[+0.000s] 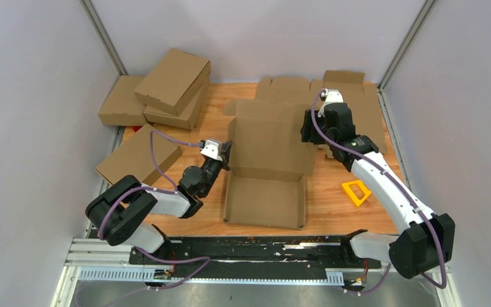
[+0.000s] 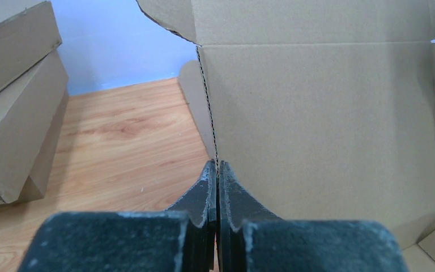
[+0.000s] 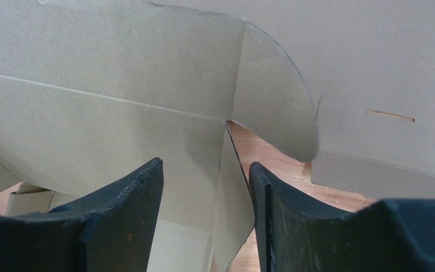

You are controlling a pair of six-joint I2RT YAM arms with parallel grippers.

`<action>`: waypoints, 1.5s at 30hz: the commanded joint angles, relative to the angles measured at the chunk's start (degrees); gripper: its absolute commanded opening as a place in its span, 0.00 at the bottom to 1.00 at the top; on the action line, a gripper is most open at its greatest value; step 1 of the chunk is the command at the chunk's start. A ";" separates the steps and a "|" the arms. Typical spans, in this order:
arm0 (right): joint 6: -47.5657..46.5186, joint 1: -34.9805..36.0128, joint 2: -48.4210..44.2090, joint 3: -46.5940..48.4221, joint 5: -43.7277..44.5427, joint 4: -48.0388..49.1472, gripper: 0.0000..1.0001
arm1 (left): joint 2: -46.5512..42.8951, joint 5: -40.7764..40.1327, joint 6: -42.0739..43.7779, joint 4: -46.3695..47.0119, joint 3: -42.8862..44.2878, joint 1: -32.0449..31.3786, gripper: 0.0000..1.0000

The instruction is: Fold the paper box

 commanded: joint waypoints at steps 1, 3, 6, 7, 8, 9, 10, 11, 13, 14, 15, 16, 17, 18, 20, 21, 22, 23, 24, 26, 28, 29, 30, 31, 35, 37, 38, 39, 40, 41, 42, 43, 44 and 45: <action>-0.69 0.08 2.95 4.89 -2.11 -1.76 0.50 | -1.59 1.66 2.32 2.22 -0.28 -0.53 0.00; -0.64 0.08 3.54 5.18 -2.34 -1.42 0.22 | -1.44 1.62 2.18 2.28 -0.21 -0.53 0.00; -1.29 0.06 3.74 5.04 -2.02 -1.27 0.00 | -2.07 0.03 1.26 1.42 -0.24 -0.53 0.13; -1.57 0.10 3.66 4.93 -1.60 -1.30 0.00 | -2.96 0.14 0.97 0.61 -0.42 -0.57 0.39; -1.96 0.16 3.51 4.75 -0.94 -1.31 0.00 | -3.98 1.62 0.66 -0.09 -0.74 -0.52 0.62; -2.10 0.16 3.18 4.52 0.07 -1.37 0.00 | -5.17 2.80 0.47 -0.64 -0.78 -0.54 0.79; -2.36 0.17 2.61 3.97 1.25 -0.94 0.00 | -6.61 3.31 0.19 -1.90 -0.61 -0.47 0.91; -2.89 0.17 1.81 3.03 1.96 0.08 0.00 | -8.34 3.43 0.25 -4.44 -0.15 -0.45 0.97; -3.61 0.17 0.18 1.75 2.58 1.74 0.00 | -13.86 3.54 0.87 -14.81 3.58 -0.08 0.97; -3.81 0.17 -0.71 1.26 2.73 2.36 0.00 | -15.90 3.30 0.90 -23.14 6.75 0.13 0.97; -3.94 0.15 -1.30 0.85 2.70 3.06 0.00 | -17.28 1.84 0.47 -31.30 10.47 0.50 0.96; -4.04 0.16 -1.88 0.62 2.67 3.57 0.00 | -17.99 0.29 -0.16 -40.15 14.72 0.92 0.95; -4.11 0.17 -2.22 0.58 2.48 3.77 0.00 | -18.40 -1.47 -1.49 -48.17 18.70 1.49 0.95; -4.06 0.17 -2.37 0.62 2.19 3.78 0.00 | -18.66 -2.47 -3.60 -55.27 22.28 2.53 0.96; -4.29 0.17 -2.46 0.64 1.54 3.79 0.00 | -19.44 3.59 -6.91 -66.48 27.34 5.90 1.00; -4.34 0.17 -2.51 0.64 1.16 3.75 0.00 | -19.94 7.74 -8.90 -68.98 28.79 7.87 1.00; -4.39 0.17 -2.52 0.60 0.87 3.60 0.00 | -20.40 10.54 -10.49 -70.27 29.44 9.35 1.00; -4.44 0.17 -2.61 0.52 0.79 3.47 0.00 | -20.63 12.76 -11.71 -70.86 29.70 10.52 1.00; -4.35 0.17 -2.84 0.22 0.88 3.54 0.00 | -20.37 13.80 -12.58 -72.77 30.53 11.51 1.00; -3.81 0.24 -3.53 -0.96 0.64 4.42 0.00 | -18.31 16.39 -12.18 -78.81 34.26 13.17 1.00; -3.64 0.25 -3.77 -1.41 0.42 4.92 0.00 | -16.30 18.28 -11.02 -82.30 37.17 13.75 0.97; -3.45 0.31 -3.71 -1.51 0.38 4.93 0.00 | -15.71 19.28 -10.68 -82.88 38.03 13.79 0.94; -3.42 0.34 -3.68 -1.63 0.41 4.93 0.00 | -15.03 20.49 -10.54 -83.27 38.88 13.88 0.91; -3.36 0.34 -3.59 -1.72 0.26 5.01 0.00 | -14.02 21.92 -10.39 -84.25 40.17 13.96 0.87; -3.09 0.74 -3.16 -1.38 0.04 4.67 0.00 | -5.96 23.79 -9.54 -93.73 50.37 14.19 0.75; -3.22 0.75 -3.15 -1.16 0.05 4.58 0.00 | -3.33 24.41 -9.01 -97.03 53.63 14.24 0.67; -3.26 0.78 -3.02 -1.00 -0.05 4.47 0.00 | -2.68 24.49 -8.94 -97.92 54.33 14.25 0.62; -3.31 0.78 -2.92 -0.76 -0.06 4.20 0.00 | -2.06 24.16 -8.93 -98.73 54.95 14.24 0.58; -3.36 0.82 -2.85 -0.57 -0.06 4.07 0.00 | -1.70 23.80 -8.85 -99.46 55.32 14.24 0.55; -3.40 0.86 -2.77 -0.47 -0.06 4.06 0.00 | -1.34 23.54 -8.76 -100.12 55.61 14.24 0.51; -3.24 0.93 -2.73 -0.42 -0.06 4.05 0.00 | -0.88 23.81 -8.67 -100.84 56.04 14.20 0.44; -3.00 1.02 -2.66 -0.35 0.03 4.13 0.00 | -0.48 24.32 -8.59 -101.52 56.43 14.24 0.31; -2.75 1.15 -2.57 -0.22 -0.03 4.43 0.00 | -0.16 25.05 -8.62 -102.09 56.76 14.24 0.22; -2.45 1.32 -2.41 0.09 0.08 4.59 0.00 | -0.03 25.57 -8.73 -102.35 57.01 14.22 0.14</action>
